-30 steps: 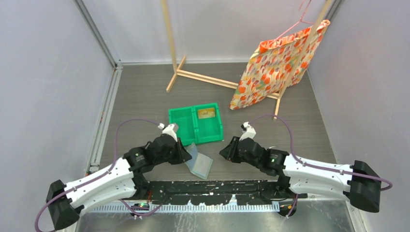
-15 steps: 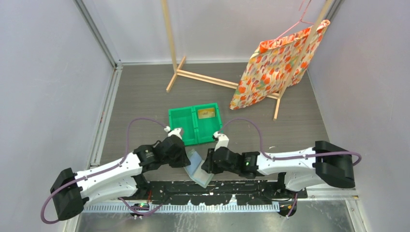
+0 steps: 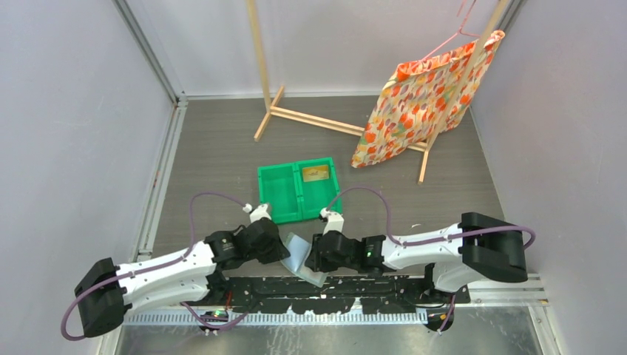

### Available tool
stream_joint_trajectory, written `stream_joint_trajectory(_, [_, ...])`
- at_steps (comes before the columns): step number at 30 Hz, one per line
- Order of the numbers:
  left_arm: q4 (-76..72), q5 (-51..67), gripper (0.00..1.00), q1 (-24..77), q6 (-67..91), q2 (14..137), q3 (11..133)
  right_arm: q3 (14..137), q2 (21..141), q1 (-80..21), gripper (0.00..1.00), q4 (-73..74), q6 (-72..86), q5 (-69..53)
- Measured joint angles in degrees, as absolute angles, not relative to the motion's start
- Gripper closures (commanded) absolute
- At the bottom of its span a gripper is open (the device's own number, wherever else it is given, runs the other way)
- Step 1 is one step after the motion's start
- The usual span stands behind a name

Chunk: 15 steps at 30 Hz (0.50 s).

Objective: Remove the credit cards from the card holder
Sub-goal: Remove the credit card from the card holder.

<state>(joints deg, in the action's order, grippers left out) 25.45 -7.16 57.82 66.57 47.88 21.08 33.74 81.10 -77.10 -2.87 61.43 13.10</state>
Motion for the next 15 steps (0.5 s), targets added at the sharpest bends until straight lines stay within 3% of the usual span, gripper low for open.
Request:
stream_joint_trajectory(9, [23.4,-11.6,0.97,60.0,72.1,53.9,23.1,33.0,82.6,-78.7,0.7,-3.0,65.5,14.2])
stream_joint_trajectory(15, [23.3,-11.6,0.56,60.1,73.1,51.9,23.2,29.9,78.2,-77.7,0.69,-0.8,68.4,17.1])
